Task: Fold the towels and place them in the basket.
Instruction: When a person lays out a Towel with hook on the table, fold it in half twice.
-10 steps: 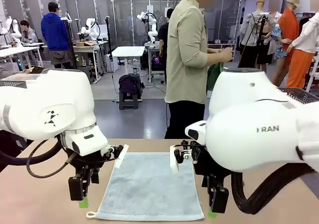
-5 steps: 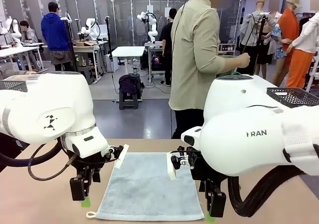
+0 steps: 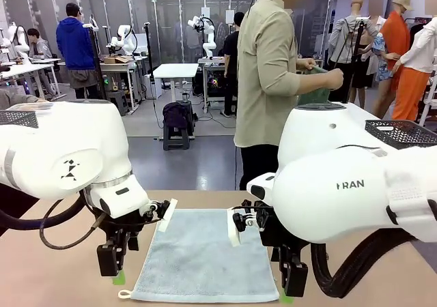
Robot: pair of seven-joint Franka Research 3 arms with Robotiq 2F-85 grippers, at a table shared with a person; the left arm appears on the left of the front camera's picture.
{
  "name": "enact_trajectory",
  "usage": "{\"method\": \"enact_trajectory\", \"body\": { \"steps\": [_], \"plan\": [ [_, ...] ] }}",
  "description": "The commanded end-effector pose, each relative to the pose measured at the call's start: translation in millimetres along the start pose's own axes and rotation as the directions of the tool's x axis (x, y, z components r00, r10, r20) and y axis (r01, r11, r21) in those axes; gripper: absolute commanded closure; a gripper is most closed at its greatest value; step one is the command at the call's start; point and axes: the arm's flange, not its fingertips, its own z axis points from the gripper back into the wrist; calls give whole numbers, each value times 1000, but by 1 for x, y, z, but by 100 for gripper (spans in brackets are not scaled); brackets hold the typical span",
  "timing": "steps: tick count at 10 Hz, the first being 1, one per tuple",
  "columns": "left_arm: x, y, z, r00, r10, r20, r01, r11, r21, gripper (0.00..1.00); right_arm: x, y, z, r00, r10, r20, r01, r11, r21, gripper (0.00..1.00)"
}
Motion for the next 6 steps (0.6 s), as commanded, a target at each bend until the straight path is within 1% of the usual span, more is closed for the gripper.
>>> {"method": "enact_trajectory", "body": {
  "steps": [1, 4, 6],
  "plan": [
    [-4, -10, -23, 998, 0, 57, -2, 1000, 23, 0, 5, 1, -21, 1000, -22, -3, 22, 998, -56, 0],
    [-8, -16, -55, 998, 4, 66, -5, 1000, 21, 0, 4, -6, -50, 999, -28, -22, 28, 999, -30, 0],
    [-1, -13, -69, 999, -5, 52, 3, 1000, 29, 0, 3, -10, -60, 999, -28, -35, 27, 999, -25, 0]
  ]
}}
